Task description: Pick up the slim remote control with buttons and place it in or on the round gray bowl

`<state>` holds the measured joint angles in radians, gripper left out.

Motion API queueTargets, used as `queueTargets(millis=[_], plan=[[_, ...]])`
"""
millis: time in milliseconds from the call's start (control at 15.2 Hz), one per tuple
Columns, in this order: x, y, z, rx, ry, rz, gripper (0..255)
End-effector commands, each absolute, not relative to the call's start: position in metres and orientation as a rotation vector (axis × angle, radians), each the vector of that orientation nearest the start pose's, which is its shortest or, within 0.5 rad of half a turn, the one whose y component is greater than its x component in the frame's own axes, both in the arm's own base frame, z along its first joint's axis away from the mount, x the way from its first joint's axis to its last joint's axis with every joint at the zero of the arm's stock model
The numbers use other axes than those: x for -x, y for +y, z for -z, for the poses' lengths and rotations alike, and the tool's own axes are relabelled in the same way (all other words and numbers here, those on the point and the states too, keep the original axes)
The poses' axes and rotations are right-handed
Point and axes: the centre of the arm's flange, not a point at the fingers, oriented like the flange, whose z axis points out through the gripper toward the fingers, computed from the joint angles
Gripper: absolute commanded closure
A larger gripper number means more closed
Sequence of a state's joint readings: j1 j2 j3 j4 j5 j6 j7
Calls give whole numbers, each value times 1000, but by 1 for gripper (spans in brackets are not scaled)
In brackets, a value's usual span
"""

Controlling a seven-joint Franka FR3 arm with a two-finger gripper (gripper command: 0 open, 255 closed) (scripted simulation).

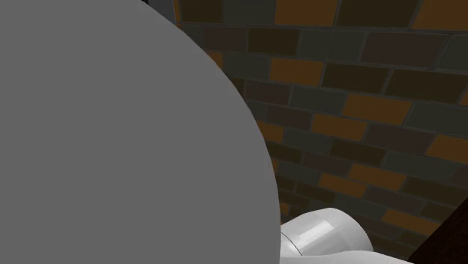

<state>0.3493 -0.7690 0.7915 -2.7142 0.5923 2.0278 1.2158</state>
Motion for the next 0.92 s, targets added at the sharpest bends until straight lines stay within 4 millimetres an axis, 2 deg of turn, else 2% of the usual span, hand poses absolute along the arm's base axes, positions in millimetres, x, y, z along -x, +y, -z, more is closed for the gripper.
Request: queueTargets(millis=[0, 330, 396, 726, 858], plan=[[-141, 321, -379, 3037, 827, -15, 255], [-141, 321, -379, 3037, 827, -15, 255], [-141, 321, -379, 3037, 827, -15, 0], [-141, 321, -379, 3037, 827, -15, 0], [-141, 322, -405, 3037, 827, -15, 0]])
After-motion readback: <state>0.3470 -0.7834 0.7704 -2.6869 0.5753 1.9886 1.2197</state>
